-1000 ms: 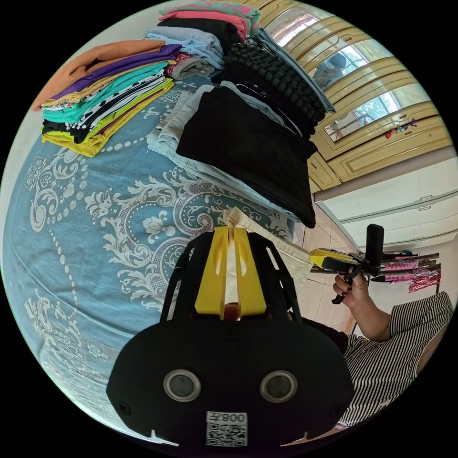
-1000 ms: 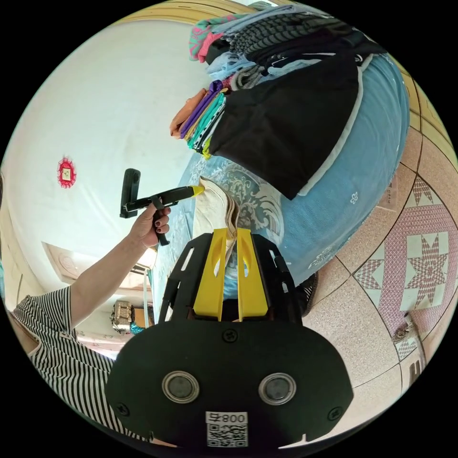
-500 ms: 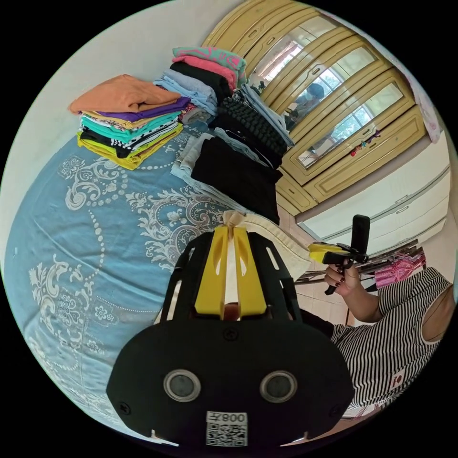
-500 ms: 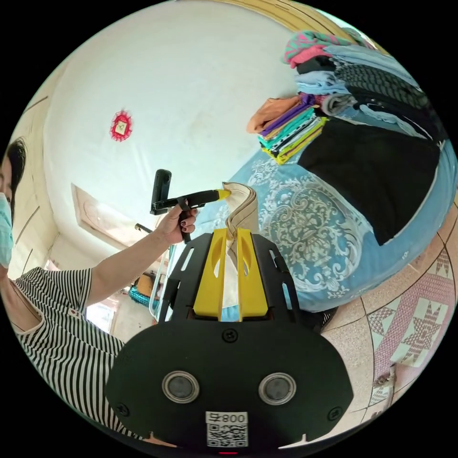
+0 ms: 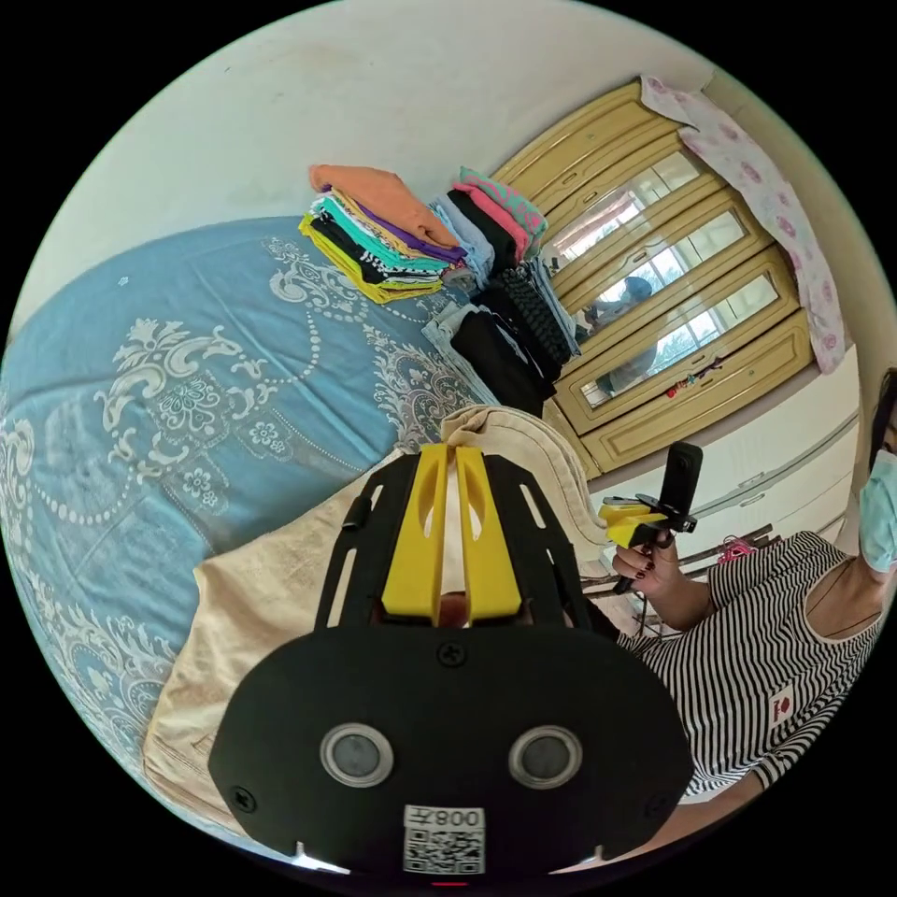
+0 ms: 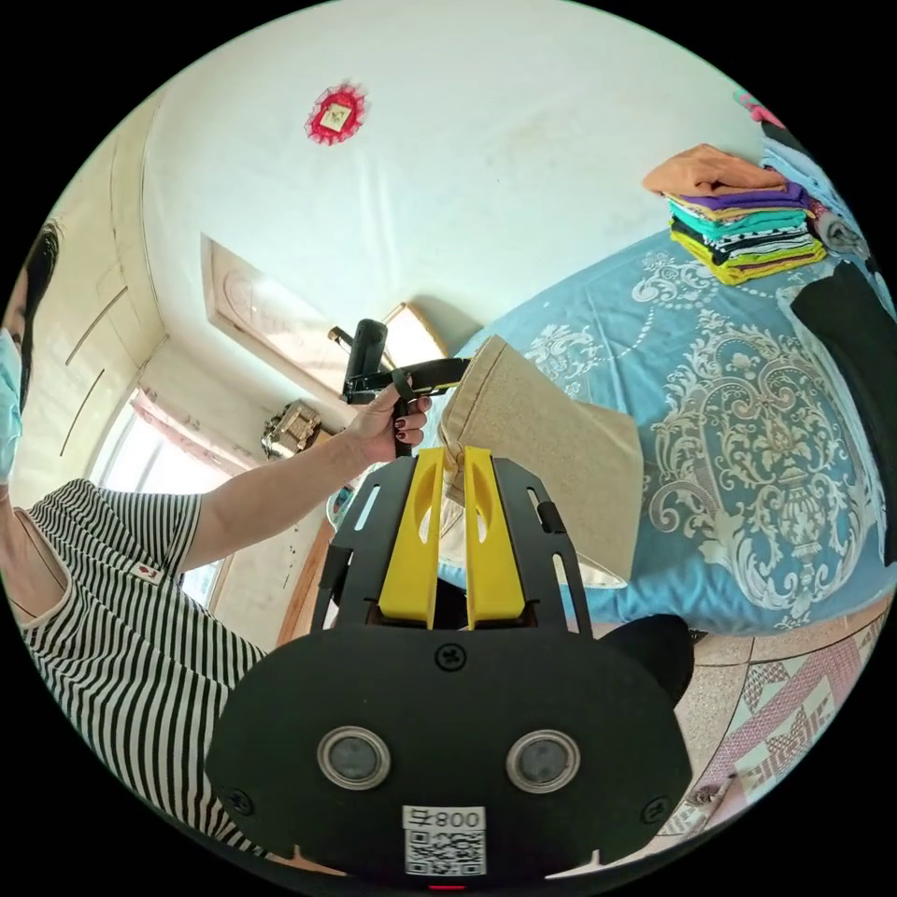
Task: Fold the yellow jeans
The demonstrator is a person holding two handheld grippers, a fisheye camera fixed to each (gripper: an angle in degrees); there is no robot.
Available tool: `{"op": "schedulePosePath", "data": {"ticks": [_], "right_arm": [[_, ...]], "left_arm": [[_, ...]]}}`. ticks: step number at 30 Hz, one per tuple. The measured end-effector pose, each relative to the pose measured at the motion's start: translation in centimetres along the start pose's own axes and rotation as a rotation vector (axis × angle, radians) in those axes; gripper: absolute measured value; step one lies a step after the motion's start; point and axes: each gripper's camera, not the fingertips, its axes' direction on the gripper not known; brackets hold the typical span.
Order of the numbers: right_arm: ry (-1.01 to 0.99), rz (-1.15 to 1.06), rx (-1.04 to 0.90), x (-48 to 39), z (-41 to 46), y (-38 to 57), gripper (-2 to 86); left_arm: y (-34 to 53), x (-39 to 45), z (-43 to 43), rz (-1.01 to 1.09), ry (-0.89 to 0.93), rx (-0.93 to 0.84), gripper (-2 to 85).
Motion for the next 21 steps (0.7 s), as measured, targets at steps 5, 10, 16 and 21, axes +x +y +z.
{"op": "schedulePosePath", "data": {"ticks": [5,10,16,21], "right_arm": [[0.012,-0.008,-0.131,-1.2,4.6,-0.5,3.2],[0.011,0.019,-0.213,-0.8,7.8,-1.1,3.2],[0.015,0.030,-0.331,-0.4,12.2,-2.1,3.2],[0.019,0.050,-0.403,0.3,14.8,-2.9,3.3]], "left_arm": [[3.2,-3.4,-4.1,-0.096,0.032,0.016,1.8],[5.9,-6.0,-6.9,-0.186,0.022,-0.002,1.9],[9.0,-8.6,-9.6,-0.315,-0.028,-0.020,1.3],[11.2,-9.5,-11.4,-0.383,-0.087,-0.045,0.4]]}}
